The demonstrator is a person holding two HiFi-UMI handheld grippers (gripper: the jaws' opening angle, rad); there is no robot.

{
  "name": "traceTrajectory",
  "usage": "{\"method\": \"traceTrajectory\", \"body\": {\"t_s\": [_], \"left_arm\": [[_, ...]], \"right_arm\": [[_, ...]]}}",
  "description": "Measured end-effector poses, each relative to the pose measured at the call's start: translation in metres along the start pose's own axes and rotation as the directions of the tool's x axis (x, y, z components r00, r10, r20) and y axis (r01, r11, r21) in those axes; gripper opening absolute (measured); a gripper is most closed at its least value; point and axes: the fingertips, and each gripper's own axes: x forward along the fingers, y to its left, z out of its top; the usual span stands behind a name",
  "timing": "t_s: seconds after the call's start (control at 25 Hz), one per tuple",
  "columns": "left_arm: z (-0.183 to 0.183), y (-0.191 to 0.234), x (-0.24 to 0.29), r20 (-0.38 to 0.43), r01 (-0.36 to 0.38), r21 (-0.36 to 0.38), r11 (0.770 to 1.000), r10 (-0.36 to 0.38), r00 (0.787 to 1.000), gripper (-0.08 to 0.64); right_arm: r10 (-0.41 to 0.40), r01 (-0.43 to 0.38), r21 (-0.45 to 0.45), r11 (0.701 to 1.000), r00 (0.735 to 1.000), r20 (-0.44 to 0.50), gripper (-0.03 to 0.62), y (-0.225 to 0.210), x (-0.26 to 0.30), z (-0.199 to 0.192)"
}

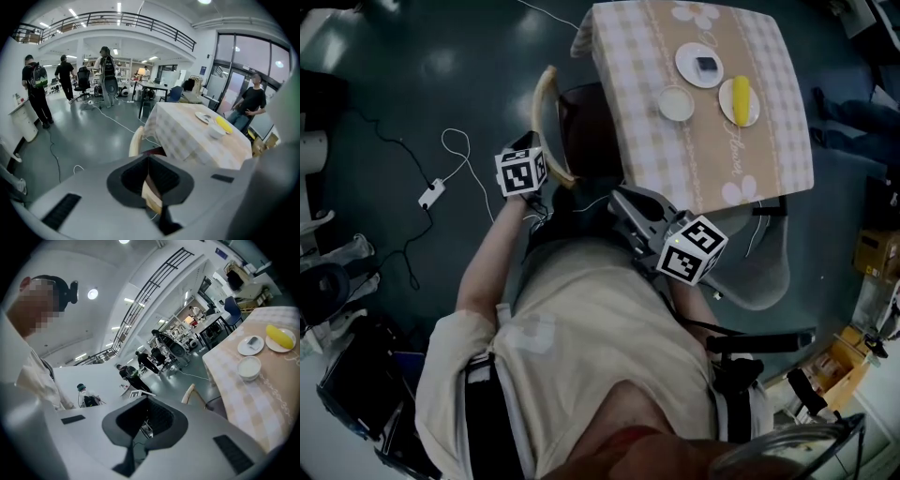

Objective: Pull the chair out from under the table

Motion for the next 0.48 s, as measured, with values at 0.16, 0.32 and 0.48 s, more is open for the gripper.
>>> {"method": "traceTrajectory", "body": {"t_s": [0.16, 0.32, 0.48], "left_arm": [[-0.013, 0.008, 0.022, -0.049, 0.006, -0.009, 1.0, -0.007, 0.999, 0.005], [-0.027, 0.013, 0.048, -0.119, 0.037, -0.054, 0.998, -0.043, 0.992, 0.163], [-0.038, 0.016, 0.071, -0.186, 0.049, -0.085, 0.995, -0.065, 0.98, 0.23]], "right_arm": [[-0.023, 0.023, -0.009, 1.0, 0.999, -0.03, 0.009, -0.003, 0.011, -0.005], [-0.036, 0.036, -0.004, 0.999, 0.998, -0.058, 0.009, -0.004, 0.021, -0.009], [-0.069, 0.07, 0.008, 0.998, 0.995, -0.068, 0.009, -0.012, 0.022, -0.012]]}}
